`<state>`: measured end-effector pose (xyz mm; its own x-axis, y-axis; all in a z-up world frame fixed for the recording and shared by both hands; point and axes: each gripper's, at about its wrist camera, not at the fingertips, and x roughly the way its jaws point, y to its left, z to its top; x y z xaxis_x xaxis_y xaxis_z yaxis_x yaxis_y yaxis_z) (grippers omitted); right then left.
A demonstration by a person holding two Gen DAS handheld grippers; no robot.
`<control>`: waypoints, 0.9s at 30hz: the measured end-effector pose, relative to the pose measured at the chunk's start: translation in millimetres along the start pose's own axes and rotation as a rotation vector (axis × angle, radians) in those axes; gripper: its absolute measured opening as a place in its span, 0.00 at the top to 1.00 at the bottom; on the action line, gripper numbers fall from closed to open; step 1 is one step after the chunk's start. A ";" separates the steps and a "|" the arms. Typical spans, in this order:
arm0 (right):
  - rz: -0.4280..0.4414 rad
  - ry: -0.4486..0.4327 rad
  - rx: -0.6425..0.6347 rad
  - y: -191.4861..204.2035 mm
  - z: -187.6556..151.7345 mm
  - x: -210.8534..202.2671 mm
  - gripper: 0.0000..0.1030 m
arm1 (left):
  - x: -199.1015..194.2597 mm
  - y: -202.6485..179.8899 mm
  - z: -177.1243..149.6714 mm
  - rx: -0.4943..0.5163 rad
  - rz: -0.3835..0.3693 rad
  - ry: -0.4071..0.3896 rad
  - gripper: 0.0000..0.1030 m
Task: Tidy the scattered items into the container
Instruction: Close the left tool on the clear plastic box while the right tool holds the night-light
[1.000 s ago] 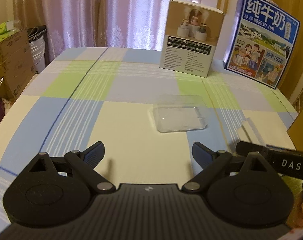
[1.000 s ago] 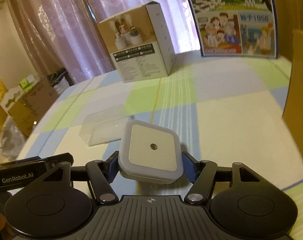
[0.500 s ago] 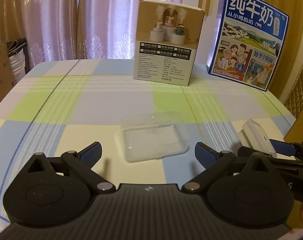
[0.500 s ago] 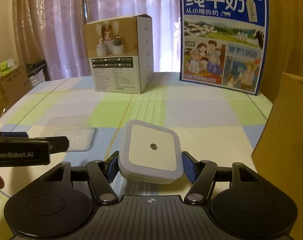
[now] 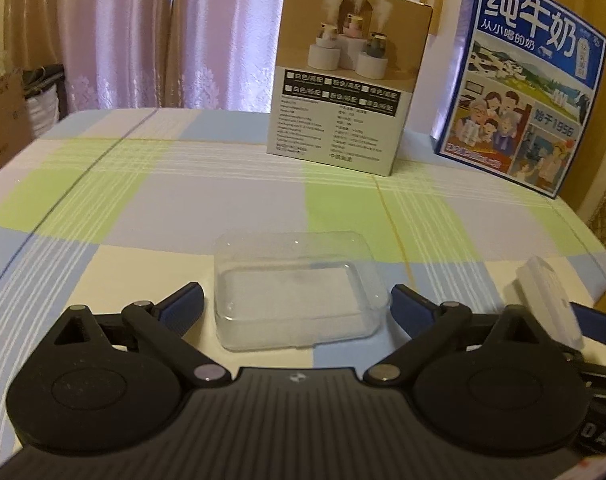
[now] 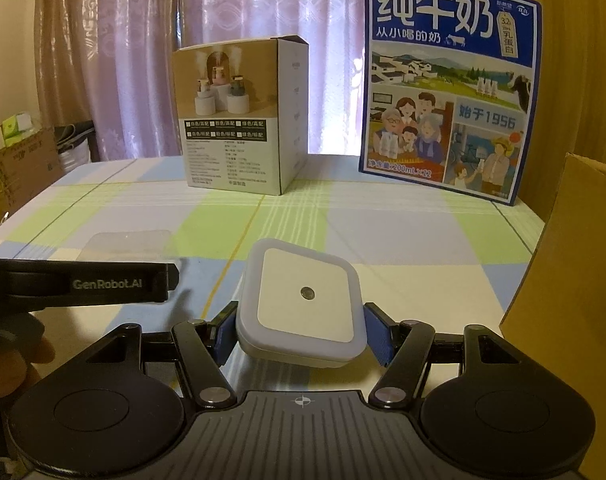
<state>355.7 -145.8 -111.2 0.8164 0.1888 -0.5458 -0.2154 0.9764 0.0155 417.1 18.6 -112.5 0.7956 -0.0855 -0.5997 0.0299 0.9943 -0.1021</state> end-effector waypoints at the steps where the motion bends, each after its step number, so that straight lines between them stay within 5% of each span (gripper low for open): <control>1: -0.001 0.000 -0.001 0.0 0.0 -0.1 0.40 | 0.9 0.1 0.2 0.007 0.005 -0.001 0.07; 4: -0.003 -0.001 -0.015 1.3 -0.6 -0.6 0.40 | 1.1 -0.5 1.5 0.045 0.032 0.004 0.17; 16: -0.002 0.041 -0.009 -2.4 -3.3 -13.0 0.40 | -16.4 0.2 -1.2 0.069 0.014 0.075 0.17; 21: 0.012 0.067 0.016 -3.1 -3.0 -33.2 0.40 | -47.3 -4.9 -11.4 0.126 0.030 0.104 0.17; 27: 0.031 0.081 0.032 -2.5 -1.5 -77.4 0.40 | -108.1 -0.2 -31.9 0.082 0.029 0.130 0.17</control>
<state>292.2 -163.0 -70.2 0.7635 0.2108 -0.6104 -0.2214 0.9734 0.0592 311.9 25.7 -72.9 0.7121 -0.0584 -0.6996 0.0611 0.9979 -0.0211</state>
